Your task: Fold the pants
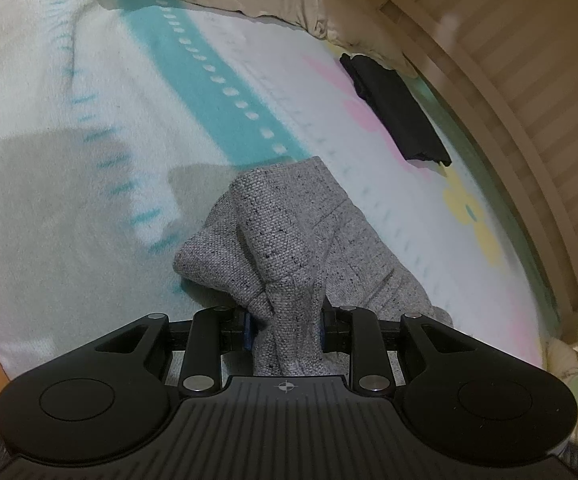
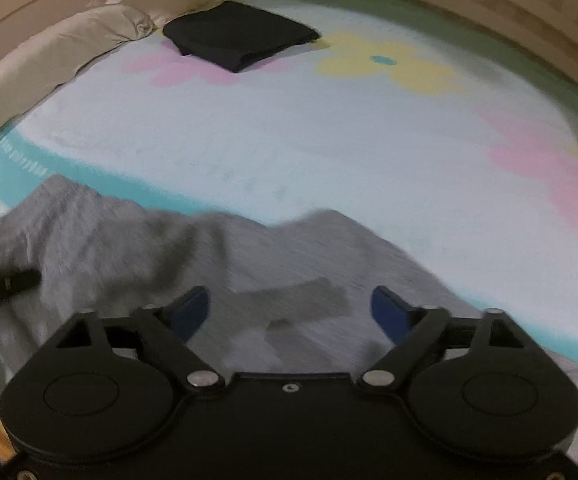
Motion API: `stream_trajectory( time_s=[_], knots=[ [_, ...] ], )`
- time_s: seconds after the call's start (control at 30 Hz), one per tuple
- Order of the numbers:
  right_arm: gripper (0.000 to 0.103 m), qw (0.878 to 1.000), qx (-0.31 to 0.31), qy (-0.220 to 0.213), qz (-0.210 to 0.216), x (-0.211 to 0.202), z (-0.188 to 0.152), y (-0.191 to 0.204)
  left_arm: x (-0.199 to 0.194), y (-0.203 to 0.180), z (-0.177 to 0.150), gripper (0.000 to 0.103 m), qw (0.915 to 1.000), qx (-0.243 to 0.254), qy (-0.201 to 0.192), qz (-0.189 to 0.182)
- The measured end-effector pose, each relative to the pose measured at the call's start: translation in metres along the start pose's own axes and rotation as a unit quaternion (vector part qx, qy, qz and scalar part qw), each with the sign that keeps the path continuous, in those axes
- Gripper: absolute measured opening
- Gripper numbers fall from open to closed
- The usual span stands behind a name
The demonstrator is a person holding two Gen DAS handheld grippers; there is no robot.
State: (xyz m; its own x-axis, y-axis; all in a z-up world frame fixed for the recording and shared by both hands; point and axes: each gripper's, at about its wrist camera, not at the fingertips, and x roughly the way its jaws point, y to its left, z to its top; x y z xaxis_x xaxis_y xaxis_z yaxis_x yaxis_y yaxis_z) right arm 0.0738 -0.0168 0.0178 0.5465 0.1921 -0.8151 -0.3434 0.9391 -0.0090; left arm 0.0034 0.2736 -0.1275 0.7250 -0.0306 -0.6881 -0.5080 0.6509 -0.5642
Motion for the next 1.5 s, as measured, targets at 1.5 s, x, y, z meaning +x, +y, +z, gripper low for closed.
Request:
stream_trajectory(
  time_s=[1.5],
  knots=[
    [0.092, 0.917, 0.369, 0.024, -0.148, -0.1, -0.112, -0.265, -0.057, -0.295, -0.249, 0.023, 0.8731, 0.439, -0.036, -0.209]
  ],
)
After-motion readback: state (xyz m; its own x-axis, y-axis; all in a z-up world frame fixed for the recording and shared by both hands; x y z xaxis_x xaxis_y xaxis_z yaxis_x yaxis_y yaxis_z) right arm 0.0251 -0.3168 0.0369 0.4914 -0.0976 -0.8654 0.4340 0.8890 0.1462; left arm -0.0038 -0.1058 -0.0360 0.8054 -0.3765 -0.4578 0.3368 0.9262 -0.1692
